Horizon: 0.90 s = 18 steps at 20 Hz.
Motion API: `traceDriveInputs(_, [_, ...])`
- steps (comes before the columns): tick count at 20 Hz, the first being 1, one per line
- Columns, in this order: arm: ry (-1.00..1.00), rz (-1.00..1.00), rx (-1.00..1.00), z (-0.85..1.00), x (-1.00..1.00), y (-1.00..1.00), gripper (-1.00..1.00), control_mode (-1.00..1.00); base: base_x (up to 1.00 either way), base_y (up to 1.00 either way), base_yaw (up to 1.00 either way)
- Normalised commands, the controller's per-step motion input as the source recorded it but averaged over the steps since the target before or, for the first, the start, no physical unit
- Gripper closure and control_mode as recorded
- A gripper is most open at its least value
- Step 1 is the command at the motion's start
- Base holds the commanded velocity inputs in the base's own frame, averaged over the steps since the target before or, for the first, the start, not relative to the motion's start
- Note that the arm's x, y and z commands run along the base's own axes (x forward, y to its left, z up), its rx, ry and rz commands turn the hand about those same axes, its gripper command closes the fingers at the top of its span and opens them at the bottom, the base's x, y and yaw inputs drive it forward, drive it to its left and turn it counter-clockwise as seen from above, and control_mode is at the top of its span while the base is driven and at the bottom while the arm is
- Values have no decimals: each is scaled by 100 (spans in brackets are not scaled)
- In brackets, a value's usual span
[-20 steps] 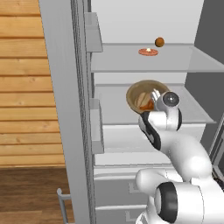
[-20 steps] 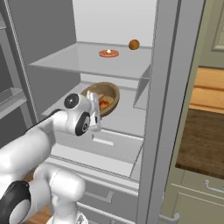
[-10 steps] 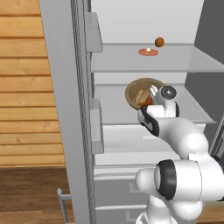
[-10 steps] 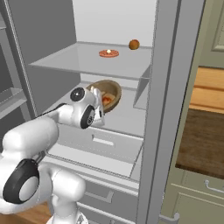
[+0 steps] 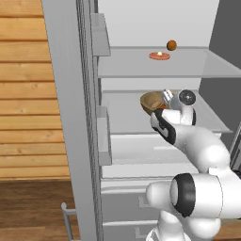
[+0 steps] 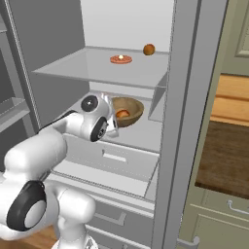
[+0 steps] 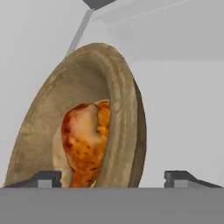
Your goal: Pick the chicken drumstick and sweet potato from their plates and place them in the bowl. Then put the bowl in the fridge.
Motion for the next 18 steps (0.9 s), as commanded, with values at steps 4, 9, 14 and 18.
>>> traceDriveInputs(4, [-7,10,0,71,-56,1,-100,-100,0,0,0])
traceDriveInputs(9, [-4,15,-10,57,-68,14,-100,-100,0,0,0])
traceDriveInputs(14, [-2,20,-9,27,-97,23,-100,-100,0,0,0])
traceDriveInputs(18, [0,14,-13,21,-100,15,-100,-100,0,0,0])
